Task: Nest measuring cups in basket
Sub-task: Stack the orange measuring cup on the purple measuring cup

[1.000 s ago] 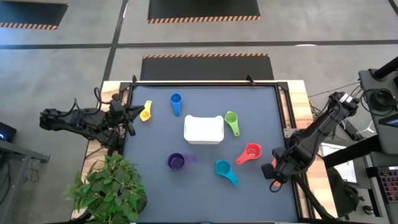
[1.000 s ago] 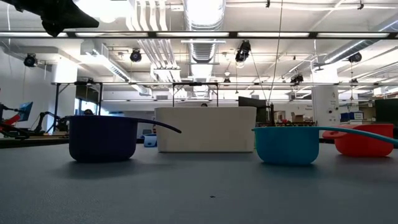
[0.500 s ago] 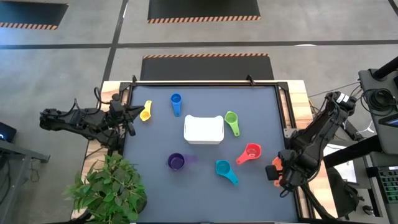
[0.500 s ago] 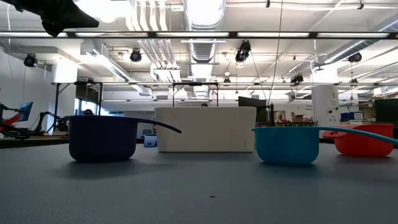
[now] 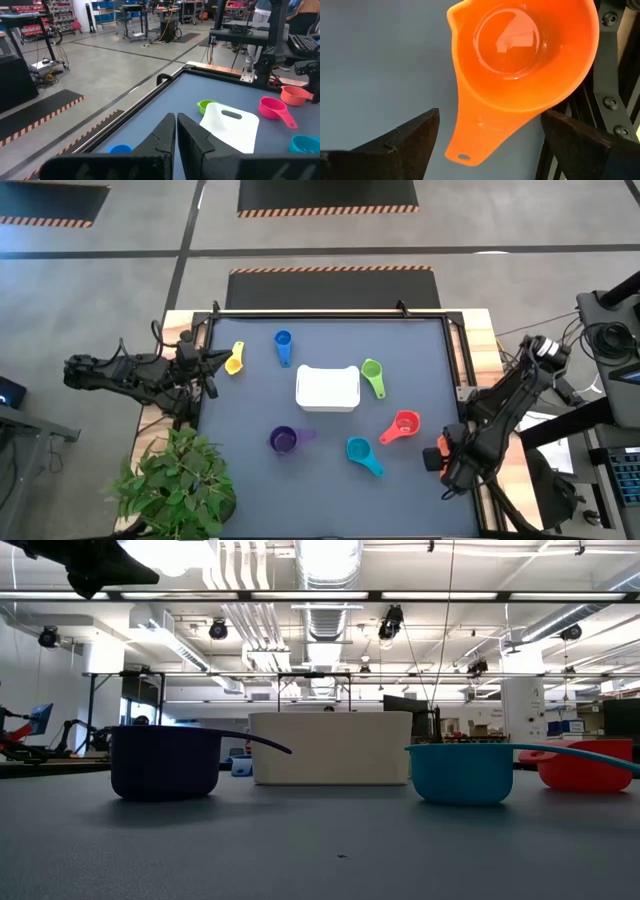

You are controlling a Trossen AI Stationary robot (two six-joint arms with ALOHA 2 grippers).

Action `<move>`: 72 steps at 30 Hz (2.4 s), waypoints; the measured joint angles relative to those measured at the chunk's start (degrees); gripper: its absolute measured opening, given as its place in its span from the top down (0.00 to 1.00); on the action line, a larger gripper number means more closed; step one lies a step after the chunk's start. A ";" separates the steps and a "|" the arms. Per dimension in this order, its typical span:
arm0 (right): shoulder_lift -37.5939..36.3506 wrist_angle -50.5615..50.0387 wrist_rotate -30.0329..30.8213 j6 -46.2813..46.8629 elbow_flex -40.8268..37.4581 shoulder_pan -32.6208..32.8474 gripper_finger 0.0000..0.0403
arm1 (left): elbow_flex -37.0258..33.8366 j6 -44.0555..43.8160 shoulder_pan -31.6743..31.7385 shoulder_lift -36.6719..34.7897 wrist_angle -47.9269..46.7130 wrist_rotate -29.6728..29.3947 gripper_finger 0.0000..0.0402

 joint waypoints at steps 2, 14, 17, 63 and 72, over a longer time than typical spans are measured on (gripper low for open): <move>0.70 0.04 0.00 0.00 0.00 0.00 0.18 | 0.00 0.00 0.00 0.00 0.06 0.00 1.00; 4.35 1.50 0.48 -1.12 0.00 -0.01 0.19 | 0.00 0.12 0.00 0.00 0.44 -0.01 1.00; 5.00 1.89 0.49 -1.49 0.00 -0.02 0.19 | 0.00 0.64 0.00 0.00 0.49 -0.02 1.00; -0.86 -16.81 7.41 -4.28 12.67 -0.26 0.65 | 0.00 1.70 0.00 0.00 2.14 -0.02 1.00; -0.81 -20.70 18.12 -14.28 20.38 -7.08 0.65 | 0.00 2.12 0.00 0.00 2.31 -0.02 1.00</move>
